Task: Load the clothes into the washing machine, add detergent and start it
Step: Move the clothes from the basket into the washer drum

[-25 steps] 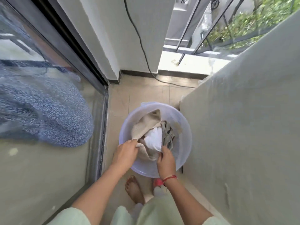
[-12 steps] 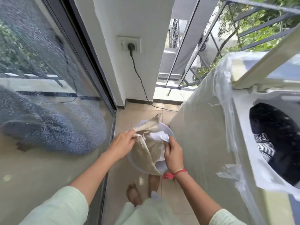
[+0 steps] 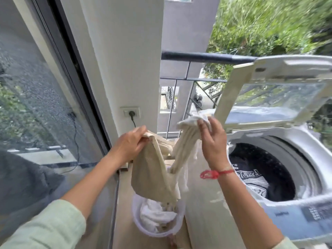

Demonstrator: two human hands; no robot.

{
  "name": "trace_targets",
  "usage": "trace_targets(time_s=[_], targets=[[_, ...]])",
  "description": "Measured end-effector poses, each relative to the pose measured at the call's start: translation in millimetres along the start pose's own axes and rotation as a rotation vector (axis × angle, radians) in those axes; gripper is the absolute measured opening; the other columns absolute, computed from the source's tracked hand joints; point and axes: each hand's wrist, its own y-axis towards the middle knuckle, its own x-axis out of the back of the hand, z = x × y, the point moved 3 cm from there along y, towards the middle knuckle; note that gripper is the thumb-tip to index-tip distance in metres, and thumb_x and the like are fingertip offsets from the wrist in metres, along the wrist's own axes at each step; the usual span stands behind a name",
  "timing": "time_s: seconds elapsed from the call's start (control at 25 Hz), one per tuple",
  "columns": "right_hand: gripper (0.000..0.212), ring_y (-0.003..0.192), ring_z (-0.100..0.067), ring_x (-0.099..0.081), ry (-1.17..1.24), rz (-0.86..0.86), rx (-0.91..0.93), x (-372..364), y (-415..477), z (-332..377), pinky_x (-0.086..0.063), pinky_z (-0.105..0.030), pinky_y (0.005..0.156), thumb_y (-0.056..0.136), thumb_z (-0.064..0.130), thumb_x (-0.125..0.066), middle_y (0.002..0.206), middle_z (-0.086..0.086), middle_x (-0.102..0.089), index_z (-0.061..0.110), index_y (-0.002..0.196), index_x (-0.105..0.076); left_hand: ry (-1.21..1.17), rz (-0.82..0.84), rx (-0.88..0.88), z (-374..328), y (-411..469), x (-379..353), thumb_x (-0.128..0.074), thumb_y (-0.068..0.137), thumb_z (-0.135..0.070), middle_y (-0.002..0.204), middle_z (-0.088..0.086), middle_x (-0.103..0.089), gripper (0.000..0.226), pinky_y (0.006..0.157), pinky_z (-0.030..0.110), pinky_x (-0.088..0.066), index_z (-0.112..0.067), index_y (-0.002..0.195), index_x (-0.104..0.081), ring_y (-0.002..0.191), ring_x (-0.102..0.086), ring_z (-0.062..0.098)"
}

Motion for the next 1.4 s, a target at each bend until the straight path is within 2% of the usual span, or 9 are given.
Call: trace_targets(time_s=[0.16,0.4,0.56,0.72,0.92,1.0,1.16,1.28,1.4], targets=[[0.019,0.071,-0.016,-0.053,0.124,-0.043,0.000,55,52,41,-0.049,-0.044,0.061,0.094,0.036,-0.048,0.071,0.011,-0.052,0.024,0.082,-0.059,-0.003,-0.128,-0.108,-36,28,18,-0.053,0.093,-0.023,0.093,0.001,-0.041,0.015,0.060,0.038,-0.047,-0.010,0.099,-0.052,0.071,-0.050,0.021],[0.018,0.064,-0.002,-0.056,0.474,-0.223,-0.086,141,95,68,-0.046,-0.020,0.047,0.099,0.025,-0.046,0.078,0.005,-0.056,0.022,0.087,-0.060,-0.037,-0.221,-0.193,-104,85,16,-0.054,0.092,-0.024,0.114,0.010,-0.042,0.018,0.071,0.046,-0.053,-0.010,0.102,-0.056,0.088,-0.056,0.032],[0.017,0.063,0.002,-0.059,0.527,-0.334,0.011,212,112,49,-0.046,-0.018,0.046,0.101,0.023,-0.041,0.083,0.004,-0.058,0.023,0.098,-0.058,-0.058,-0.353,-0.234,-172,127,-1,-0.044,0.090,-0.038,0.108,0.010,-0.050,0.033,0.078,0.042,-0.046,-0.009,0.098,-0.057,0.097,-0.048,0.029],[0.020,0.064,0.002,-0.060,0.479,-0.360,0.070,299,137,9,-0.047,-0.018,0.047,0.101,0.021,-0.040,0.082,0.006,-0.060,0.023,0.100,-0.059,-0.116,-0.439,-0.282,-258,177,-44,-0.038,0.090,-0.044,0.099,0.010,-0.056,0.043,0.078,0.041,-0.044,-0.006,0.096,-0.057,0.091,-0.050,0.028],[0.019,0.087,-0.013,-0.063,0.609,-0.400,0.134,410,181,-43,-0.055,-0.035,0.066,0.097,0.029,-0.046,0.108,-0.006,-0.059,0.025,0.108,-0.060,-0.229,-0.460,-0.299,-341,235,-96,-0.037,0.091,-0.047,0.089,0.006,-0.056,0.042,0.067,0.038,-0.050,-0.008,0.097,-0.053,0.074,-0.057,0.023],[0.026,0.091,-0.017,-0.062,0.605,-0.329,0.101,433,193,-65,-0.054,-0.041,0.069,0.094,0.028,-0.048,0.113,-0.006,-0.060,0.024,0.117,-0.059,-0.184,-0.434,-0.342,-367,248,-112,-0.038,0.091,-0.047,0.079,-0.001,-0.053,0.036,0.058,0.034,-0.048,-0.013,0.095,-0.048,0.064,-0.056,0.020],[0.030,0.083,-0.011,-0.066,0.340,-0.023,-0.079,424,185,-114,-0.056,-0.033,0.056,0.098,0.015,-0.045,0.098,0.004,-0.066,0.025,0.122,-0.060,-0.107,-0.313,-0.347,-392,253,-144,-0.044,0.092,-0.044,0.067,-0.007,-0.051,0.025,0.050,0.020,-0.033,-0.020,0.086,-0.038,0.055,-0.051,0.014],[0.042,0.068,-0.010,-0.062,0.267,0.102,-0.105,419,171,-143,-0.056,-0.035,0.056,0.097,0.001,-0.038,0.082,0.004,-0.061,0.023,0.128,-0.055,-0.091,-0.294,-0.292,-395,247,-151,-0.038,0.087,-0.059,0.053,-0.015,-0.037,0.041,0.047,0.019,-0.027,-0.023,0.067,-0.037,0.047,-0.039,0.000],[0.047,0.064,-0.009,-0.065,0.292,0.102,-0.152,422,168,-154,-0.057,-0.034,0.058,0.090,-0.009,-0.030,0.075,0.002,-0.063,0.012,0.117,-0.062,-0.048,-0.171,-0.162,-391,238,-169,-0.047,0.085,-0.057,0.041,-0.014,-0.033,0.050,0.044,0.021,-0.027,-0.028,0.047,-0.033,0.036,-0.037,0.001]])
